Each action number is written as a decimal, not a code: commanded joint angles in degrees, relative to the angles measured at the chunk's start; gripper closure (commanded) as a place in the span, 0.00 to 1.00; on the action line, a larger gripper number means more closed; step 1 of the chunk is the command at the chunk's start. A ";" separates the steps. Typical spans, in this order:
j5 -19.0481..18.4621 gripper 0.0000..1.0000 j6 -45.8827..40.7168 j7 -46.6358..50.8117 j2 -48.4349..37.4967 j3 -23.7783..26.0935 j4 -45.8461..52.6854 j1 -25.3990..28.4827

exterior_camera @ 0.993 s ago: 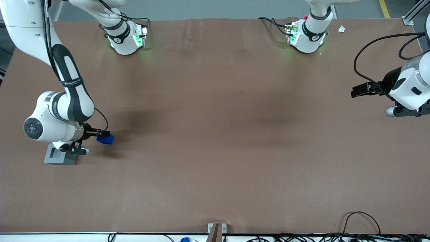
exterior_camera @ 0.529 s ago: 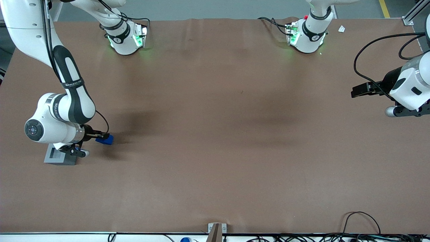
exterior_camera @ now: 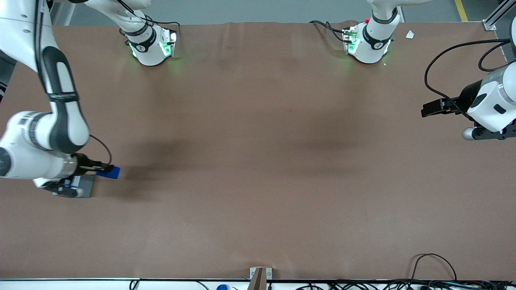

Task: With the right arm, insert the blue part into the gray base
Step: 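Lift the blue block and carry it over the gray base, then lower the blue block into the gray base's square opening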

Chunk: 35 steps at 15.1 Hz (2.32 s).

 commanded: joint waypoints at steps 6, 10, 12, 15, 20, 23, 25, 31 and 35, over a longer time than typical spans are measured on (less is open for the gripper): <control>-5.45 0.96 -2.06 -13.10 2.06 0.46 7.04 -7.96; -5.37 0.96 -1.44 -13.63 5.23 0.55 9.94 -9.29; -5.19 0.97 -1.53 -13.98 7.59 0.55 12.66 -10.25; -5.19 0.97 -1.18 -15.12 8.74 0.64 13.72 -10.61; -5.10 0.97 -0.39 -15.04 9.89 0.64 13.81 -10.87; -5.19 0.97 -0.39 -15.12 10.59 0.64 13.81 -10.87; -4.67 0.97 -0.47 -14.95 10.77 0.64 13.81 -10.96; -3.69 0.96 -0.65 -15.47 11.47 0.64 13.64 -12.01; -3.70 0.96 -0.47 -17.76 12.26 0.64 13.64 -12.28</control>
